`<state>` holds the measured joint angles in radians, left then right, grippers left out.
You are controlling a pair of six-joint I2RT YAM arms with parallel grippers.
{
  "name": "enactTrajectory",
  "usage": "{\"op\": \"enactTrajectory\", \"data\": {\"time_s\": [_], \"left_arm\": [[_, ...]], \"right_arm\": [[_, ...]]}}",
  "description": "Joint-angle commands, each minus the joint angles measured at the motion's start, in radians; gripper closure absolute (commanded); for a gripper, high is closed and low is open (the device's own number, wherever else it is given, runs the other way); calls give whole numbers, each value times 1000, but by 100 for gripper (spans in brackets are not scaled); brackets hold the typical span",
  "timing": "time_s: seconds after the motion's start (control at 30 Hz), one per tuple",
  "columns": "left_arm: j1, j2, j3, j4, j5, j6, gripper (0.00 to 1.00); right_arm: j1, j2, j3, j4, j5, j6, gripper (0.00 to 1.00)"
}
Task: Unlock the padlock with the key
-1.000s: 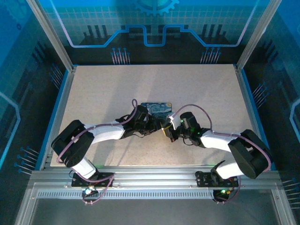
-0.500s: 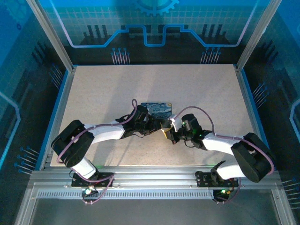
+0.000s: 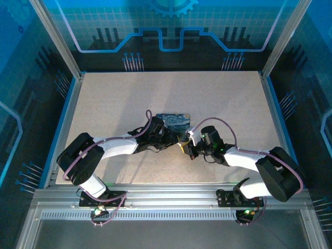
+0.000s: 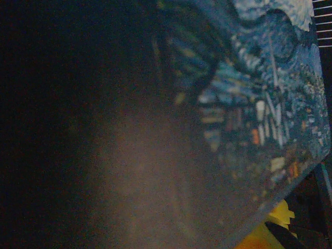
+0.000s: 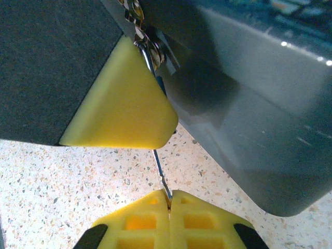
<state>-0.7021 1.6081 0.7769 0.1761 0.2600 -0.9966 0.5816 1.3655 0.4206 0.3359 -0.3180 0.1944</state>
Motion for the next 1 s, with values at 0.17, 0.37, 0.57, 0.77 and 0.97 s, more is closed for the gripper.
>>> {"op": "enactTrajectory", "data": {"time_s": [0.17,0.37,0.57,0.77,0.97], "left_arm": [[7,-30,5,-3,22,-19,77],[6,-32,2,-2,24,-22,78],[6,-35,-2,-1,23,-22,78],[5,-36,-4,1,24,-24,78],[5,-37,-1,0,33,-38,78]], "right_arm": [[-3,27,36,37,19,17,97],[-2,40,48,50,20,22,97],[-1,46,50,52,28,25,97],[-2,45,42,69,19,32,97],[-2,41,29,144,17,63,97]]}}
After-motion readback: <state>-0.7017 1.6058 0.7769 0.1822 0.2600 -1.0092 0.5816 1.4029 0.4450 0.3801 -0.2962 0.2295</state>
